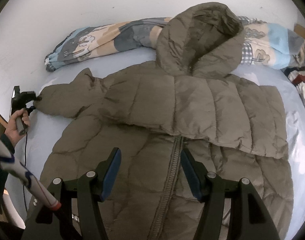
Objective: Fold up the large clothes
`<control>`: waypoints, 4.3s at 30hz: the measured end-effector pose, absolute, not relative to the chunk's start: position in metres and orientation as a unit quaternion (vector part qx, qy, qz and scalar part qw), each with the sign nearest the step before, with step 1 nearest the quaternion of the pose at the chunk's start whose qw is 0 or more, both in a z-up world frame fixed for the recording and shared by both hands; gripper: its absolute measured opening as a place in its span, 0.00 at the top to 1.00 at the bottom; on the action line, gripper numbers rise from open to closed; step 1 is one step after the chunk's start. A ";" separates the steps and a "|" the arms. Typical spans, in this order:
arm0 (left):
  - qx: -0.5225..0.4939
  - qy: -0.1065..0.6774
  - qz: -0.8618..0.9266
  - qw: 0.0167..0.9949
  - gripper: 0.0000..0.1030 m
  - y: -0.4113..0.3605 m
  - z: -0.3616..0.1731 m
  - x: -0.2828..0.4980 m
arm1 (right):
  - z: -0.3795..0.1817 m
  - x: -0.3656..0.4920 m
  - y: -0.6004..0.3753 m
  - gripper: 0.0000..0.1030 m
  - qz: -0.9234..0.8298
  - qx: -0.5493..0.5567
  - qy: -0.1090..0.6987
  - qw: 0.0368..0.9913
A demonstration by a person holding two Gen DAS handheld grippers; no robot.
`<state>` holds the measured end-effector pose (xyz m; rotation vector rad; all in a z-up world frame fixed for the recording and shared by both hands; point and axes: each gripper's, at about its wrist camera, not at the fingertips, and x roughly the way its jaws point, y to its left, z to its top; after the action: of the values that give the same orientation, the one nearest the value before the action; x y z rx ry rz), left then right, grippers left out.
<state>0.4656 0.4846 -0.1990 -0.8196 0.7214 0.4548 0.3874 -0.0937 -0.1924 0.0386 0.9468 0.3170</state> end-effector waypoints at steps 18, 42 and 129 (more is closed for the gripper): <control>-0.260 0.291 0.079 0.917 0.79 0.347 -0.034 0.453 | -0.216 0.407 -0.151 0.36 0.032 0.014 0.520 0.854; -0.145 0.366 -0.173 0.903 0.79 -0.042 -0.011 0.444 | -0.175 0.381 -0.274 0.36 -0.037 0.089 0.489 0.867; -0.068 0.483 0.061 0.871 0.27 0.069 -0.158 0.457 | -0.241 0.438 -0.280 0.60 -0.104 0.183 0.485 0.849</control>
<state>0.4571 0.0690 -0.1577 -0.1414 1.0097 0.1277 0.4385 -0.2800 -0.2414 0.3853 1.0217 -0.2187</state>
